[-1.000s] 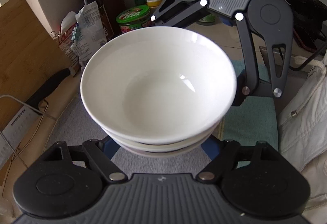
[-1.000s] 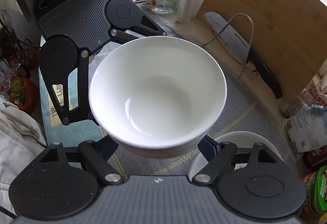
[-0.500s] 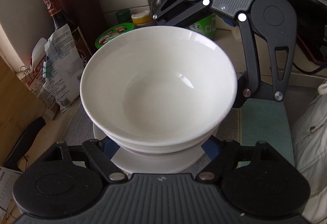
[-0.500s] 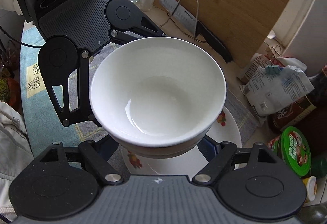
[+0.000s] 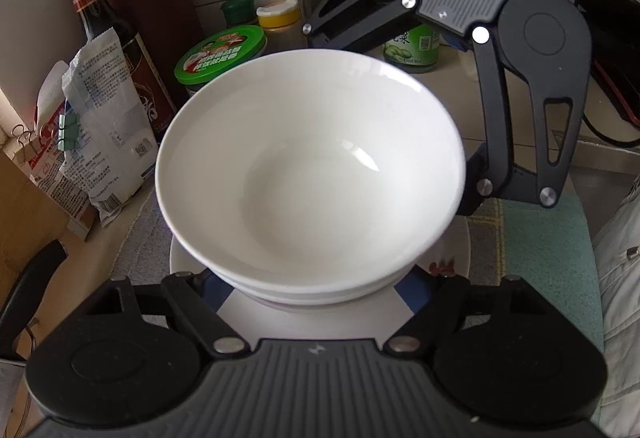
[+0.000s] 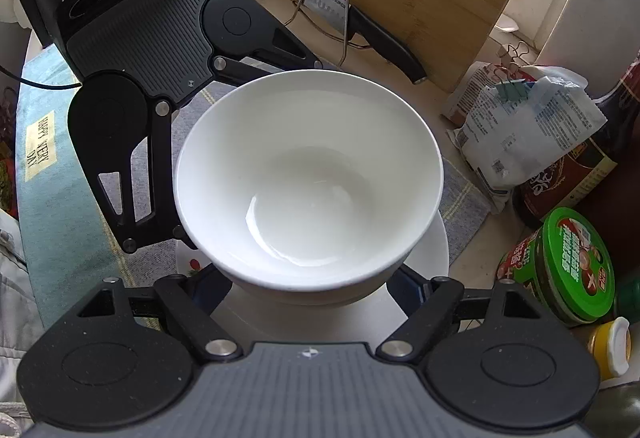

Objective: Organize plates and bowls
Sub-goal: 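Lower the bowl stack onto the fruit-decal plates and open the right gripper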

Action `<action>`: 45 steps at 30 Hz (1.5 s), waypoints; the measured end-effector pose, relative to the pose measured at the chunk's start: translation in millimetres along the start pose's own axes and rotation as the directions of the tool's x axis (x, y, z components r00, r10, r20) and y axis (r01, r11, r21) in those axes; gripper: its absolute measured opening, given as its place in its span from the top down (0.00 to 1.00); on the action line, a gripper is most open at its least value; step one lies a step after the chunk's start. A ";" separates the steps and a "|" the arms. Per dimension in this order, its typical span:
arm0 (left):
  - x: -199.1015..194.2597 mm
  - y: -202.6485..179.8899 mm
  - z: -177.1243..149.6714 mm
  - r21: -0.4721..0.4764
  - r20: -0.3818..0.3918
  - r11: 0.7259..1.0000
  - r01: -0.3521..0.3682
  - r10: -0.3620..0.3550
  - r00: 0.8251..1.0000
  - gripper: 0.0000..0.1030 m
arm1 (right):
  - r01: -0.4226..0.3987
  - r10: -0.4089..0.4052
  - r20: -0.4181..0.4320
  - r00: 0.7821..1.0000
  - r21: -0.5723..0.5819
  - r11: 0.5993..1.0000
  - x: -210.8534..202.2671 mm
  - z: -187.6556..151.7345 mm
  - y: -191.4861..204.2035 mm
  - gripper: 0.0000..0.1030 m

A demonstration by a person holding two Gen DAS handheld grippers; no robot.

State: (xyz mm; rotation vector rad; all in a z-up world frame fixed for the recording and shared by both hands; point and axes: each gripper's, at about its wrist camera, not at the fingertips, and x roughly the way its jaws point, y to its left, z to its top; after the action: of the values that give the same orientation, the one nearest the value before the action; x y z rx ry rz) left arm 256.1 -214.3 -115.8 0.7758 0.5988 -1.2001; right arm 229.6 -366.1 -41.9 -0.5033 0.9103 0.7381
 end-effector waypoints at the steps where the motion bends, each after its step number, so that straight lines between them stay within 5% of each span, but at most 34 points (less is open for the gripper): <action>1: 0.6 0.8 0.2 -0.001 0.000 1.000 0.001 -0.001 1.000 0.20 | -0.002 0.002 0.000 1.000 0.002 1.000 0.5 -0.1 -1.1 0.16; 16: 7.5 2.7 -6.0 -0.034 0.002 0.999 0.008 -0.008 1.000 0.18 | -0.013 0.013 0.000 1.000 0.036 0.999 6.0 -2.2 -0.9 0.12; 19: 0.2 -0.4 -7.3 -0.032 0.043 0.999 -0.025 0.026 0.999 0.09 | -0.017 0.016 0.014 1.000 0.055 0.998 4.0 -2.1 -3.0 0.06; 26: -21.4 -10.4 -20.8 -0.102 0.056 0.987 -0.128 0.134 0.989 0.08 | 0.000 -0.004 0.037 0.999 0.092 0.996 -6.6 -6.3 -2.5 0.00; 30: -48.3 -20.6 -33.2 -0.217 0.084 0.956 -0.197 0.220 0.972 0.08 | 0.030 -0.033 0.015 0.999 0.133 0.991 -11.4 -10.7 5.4 0.00; 36: -96.0 -45.6 -45.1 -0.370 0.166 0.874 -0.314 0.395 0.904 0.01 | 0.110 -0.100 -0.051 0.994 0.280 0.954 -22.9 -6.5 21.3 0.00; 39: -106.0 -54.8 -53.6 -0.412 0.172 0.848 -0.334 0.432 0.885 0.01 | 0.175 -0.152 -0.096 0.984 0.332 0.927 -26.3 3.6 30.1 0.00; 41: -111.1 -58.4 -59.8 -0.435 0.191 0.845 -0.312 0.425 0.885 0.01 | 0.228 -0.194 -0.127 0.973 0.383 0.895 -28.3 10.7 39.0 0.00; 45: -121.8 -67.6 -63.8 -0.526 0.140 0.765 -0.372 0.509 0.849 0.01 | 0.343 -0.266 -0.220 0.938 0.505 0.792 -26.5 21.2 57.4 0.00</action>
State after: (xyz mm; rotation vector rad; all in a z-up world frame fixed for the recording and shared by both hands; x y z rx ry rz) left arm 158.0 -103.8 -75.4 0.2832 0.4186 -0.6491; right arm 186.8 -323.9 -13.2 -0.1889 1.0845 0.1281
